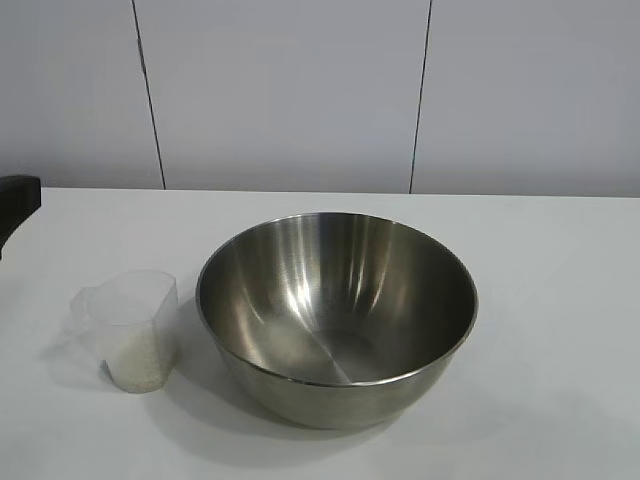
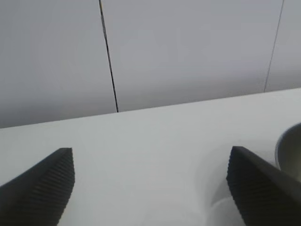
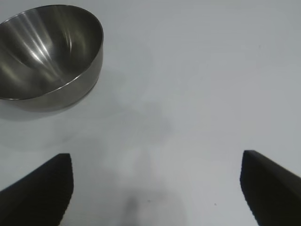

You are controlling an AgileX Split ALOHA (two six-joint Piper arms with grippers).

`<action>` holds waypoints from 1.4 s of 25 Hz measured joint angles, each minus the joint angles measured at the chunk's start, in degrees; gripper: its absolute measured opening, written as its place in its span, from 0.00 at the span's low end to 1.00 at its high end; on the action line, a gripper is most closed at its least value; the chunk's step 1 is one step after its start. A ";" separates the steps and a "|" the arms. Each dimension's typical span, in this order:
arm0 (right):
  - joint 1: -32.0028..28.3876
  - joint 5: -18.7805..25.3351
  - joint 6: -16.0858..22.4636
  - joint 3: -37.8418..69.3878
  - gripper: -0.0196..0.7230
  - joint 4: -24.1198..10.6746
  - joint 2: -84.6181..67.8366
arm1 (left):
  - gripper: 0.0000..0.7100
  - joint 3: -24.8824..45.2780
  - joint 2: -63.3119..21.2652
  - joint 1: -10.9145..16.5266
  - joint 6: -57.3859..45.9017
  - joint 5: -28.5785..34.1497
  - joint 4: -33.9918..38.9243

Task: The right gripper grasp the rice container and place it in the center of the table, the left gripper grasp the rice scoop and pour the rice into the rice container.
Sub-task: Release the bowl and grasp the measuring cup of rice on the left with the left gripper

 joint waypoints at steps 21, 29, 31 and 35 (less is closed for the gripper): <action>0.00 -0.06 0.00 0.00 0.92 0.00 0.00 | 0.86 0.75 24.87 0.00 -4.85 -5.49 2.39; 0.00 -0.06 0.00 0.00 0.92 0.00 0.00 | 0.85 0.09 32.55 0.00 -4.88 -5.62 2.39; 0.00 -0.06 0.00 0.00 0.92 0.00 0.00 | 0.85 -0.90 33.37 0.00 -4.88 -5.62 2.46; 0.00 -0.06 0.00 0.00 0.92 0.00 0.00 | 0.85 -3.57 33.81 0.00 -4.88 -5.62 2.46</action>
